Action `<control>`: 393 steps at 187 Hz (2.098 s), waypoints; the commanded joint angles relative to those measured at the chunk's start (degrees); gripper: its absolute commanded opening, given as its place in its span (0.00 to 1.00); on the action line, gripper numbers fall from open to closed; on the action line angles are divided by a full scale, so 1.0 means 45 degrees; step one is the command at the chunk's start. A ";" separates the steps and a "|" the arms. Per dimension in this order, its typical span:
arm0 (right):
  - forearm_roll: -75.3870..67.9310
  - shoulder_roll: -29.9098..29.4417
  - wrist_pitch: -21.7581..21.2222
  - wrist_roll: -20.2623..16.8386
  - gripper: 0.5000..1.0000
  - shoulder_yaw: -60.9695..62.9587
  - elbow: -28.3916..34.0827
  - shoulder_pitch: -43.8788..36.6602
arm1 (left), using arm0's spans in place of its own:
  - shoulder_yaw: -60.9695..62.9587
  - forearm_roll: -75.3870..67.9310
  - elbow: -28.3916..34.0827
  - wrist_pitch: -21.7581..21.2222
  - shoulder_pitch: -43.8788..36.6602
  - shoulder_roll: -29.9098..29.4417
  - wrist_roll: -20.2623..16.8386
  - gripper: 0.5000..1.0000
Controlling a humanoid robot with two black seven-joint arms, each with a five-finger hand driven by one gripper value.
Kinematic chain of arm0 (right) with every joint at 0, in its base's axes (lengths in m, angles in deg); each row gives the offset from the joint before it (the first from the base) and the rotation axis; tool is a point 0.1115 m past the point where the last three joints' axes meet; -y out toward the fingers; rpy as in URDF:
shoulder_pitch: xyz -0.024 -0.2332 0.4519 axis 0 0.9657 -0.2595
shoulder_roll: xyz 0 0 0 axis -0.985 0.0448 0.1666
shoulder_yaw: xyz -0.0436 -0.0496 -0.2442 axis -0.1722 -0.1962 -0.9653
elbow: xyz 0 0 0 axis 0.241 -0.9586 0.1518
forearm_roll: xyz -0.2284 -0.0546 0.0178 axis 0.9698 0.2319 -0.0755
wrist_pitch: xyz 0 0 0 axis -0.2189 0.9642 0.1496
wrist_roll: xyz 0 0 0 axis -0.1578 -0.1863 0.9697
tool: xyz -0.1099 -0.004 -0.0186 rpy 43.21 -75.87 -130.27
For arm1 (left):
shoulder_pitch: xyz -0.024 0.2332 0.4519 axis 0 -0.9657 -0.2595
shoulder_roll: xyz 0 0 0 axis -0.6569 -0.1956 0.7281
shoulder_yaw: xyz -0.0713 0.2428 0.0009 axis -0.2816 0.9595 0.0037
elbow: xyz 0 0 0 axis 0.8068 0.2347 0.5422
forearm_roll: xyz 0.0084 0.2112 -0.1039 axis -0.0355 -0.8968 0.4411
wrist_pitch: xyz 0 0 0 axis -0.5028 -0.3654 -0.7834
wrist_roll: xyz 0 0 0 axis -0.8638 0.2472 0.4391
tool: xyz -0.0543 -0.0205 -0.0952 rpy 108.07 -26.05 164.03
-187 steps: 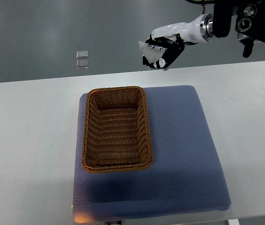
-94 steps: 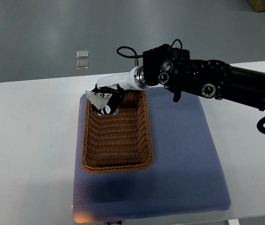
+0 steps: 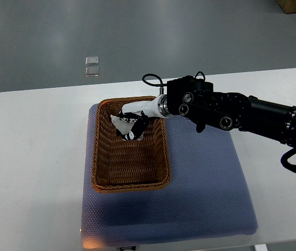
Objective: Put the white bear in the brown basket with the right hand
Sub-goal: 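Carry the bear over the brown basket and lower it inside, then open the right hand to release the bear and withdraw upward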
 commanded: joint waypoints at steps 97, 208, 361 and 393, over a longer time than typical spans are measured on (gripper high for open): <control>0.0055 0.0001 0.0209 0.0196 0.36 0.0031 -0.0005 0.0507 | -0.0003 0.0001 0.0000 0.0000 0.0000 0.0000 0.0002 1.00; 0.0055 0.0001 0.0228 0.0196 0.66 0.0109 -0.0005 0.0449 | -0.0003 0.0001 0.0020 0.0000 0.0000 0.0000 0.0002 1.00; 0.0309 0.0001 0.0736 0.0372 0.66 -0.0008 -0.0376 0.0624 | 0.0036 0.0001 0.0000 0.0000 0.0000 0.0000 0.0002 1.00; 0.0875 0.0001 0.1166 0.0723 0.66 -0.0066 -0.0513 0.0800 | 0.0036 0.0001 0.0000 0.0019 0.0000 0.0000 0.0002 1.00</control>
